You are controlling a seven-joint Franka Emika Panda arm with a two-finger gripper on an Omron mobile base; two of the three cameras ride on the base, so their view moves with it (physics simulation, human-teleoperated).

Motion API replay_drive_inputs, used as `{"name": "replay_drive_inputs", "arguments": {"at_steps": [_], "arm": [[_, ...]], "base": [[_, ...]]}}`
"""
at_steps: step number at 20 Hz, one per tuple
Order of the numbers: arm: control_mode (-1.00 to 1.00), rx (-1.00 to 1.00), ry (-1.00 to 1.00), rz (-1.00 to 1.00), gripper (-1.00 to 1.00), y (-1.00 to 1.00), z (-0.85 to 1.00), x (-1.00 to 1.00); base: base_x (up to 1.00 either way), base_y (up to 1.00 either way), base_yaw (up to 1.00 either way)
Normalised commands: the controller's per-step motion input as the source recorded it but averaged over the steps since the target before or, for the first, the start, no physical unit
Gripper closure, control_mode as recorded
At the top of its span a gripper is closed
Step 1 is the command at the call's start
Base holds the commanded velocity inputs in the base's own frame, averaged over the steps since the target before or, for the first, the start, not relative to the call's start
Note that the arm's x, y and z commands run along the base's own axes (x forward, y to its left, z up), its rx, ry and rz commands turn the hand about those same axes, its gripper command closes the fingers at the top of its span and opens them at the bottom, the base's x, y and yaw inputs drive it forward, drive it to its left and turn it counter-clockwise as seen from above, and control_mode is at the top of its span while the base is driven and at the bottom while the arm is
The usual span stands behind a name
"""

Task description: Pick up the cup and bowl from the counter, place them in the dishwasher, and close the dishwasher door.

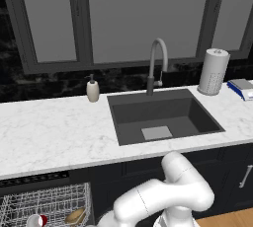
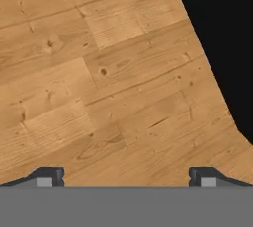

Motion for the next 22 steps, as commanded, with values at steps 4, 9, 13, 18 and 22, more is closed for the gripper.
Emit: {"name": "replay_drive_inputs", "arguments": {"at_steps": [4,9,13,18,22], "arm": [[-1.0,-0.54,-0.28,-0.14,-1.0,-0.16,0.34,0.0],[-1.0,-0.37,-0.28,-0.14,-1.0,-0.36,0.19,0.19],[-1.0,0.01,-0.18,-0.13,-1.0,-1.0,-0.02,0.49],[-1.0,-0.02,-0.46,-0.11,-1.0,-0.92,0.4,0.27],[-1.0,-0.01,-0.49,-0.09,-1.0,-0.88,0.27,0.05]], "base": [[0.0,0.0,0.0],[0.0,0.0,0.0],[0.0,0.0,0.0],[0.0,0.0,0.0],[0.0,0.0,0.0]]}}
